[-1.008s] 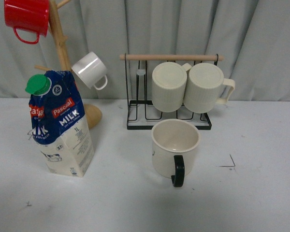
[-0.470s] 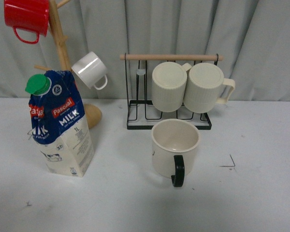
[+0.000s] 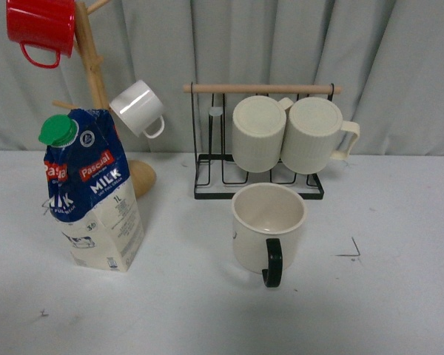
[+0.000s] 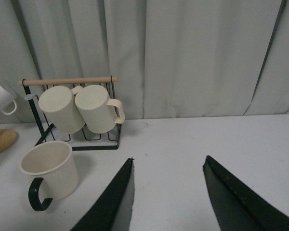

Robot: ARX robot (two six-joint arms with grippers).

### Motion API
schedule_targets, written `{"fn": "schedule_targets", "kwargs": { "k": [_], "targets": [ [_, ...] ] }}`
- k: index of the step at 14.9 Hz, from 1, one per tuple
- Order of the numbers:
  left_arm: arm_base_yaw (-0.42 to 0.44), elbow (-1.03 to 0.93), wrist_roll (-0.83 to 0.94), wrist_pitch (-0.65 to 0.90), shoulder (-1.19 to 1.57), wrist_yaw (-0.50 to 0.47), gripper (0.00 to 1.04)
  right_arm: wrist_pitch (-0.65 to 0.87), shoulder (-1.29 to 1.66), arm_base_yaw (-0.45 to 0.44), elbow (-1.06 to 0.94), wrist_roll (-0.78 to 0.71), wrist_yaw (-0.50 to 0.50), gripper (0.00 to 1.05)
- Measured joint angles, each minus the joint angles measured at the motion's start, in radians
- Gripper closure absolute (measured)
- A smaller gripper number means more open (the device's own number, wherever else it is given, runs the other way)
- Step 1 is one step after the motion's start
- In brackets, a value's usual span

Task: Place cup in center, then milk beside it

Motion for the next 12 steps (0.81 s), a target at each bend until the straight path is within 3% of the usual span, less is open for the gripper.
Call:
{"fn": "schedule_targets", "kwargs": {
  "k": [5, 6, 7, 10, 12],
  "targets": [
    [0.002, 0.009, -0.006, -0.040, 0.009, 0.005, 0.07, 0.000, 0.000, 0.000, 0.000, 0.000, 0.000, 0.05],
    [0.013, 0.074, -0.031, -0.197, 0.098, 0.039, 0.07, 0.000, 0.000, 0.000, 0.000, 0.000, 0.000, 0.06],
    [0.017, 0.146, -0.044, -0.249, 0.247, 0.055, 0.07, 0.000, 0.000, 0.000, 0.000, 0.000, -0.001, 0.07],
    [0.017, 0.238, -0.041, -0.079, 0.451, 0.119, 0.07, 0.000, 0.000, 0.000, 0.000, 0.000, 0.000, 0.06],
    [0.056, 0.287, -0.040, 0.096, 0.646, 0.227, 0.07, 0.000, 0.000, 0.000, 0.000, 0.000, 0.000, 0.06]
  ]
}}
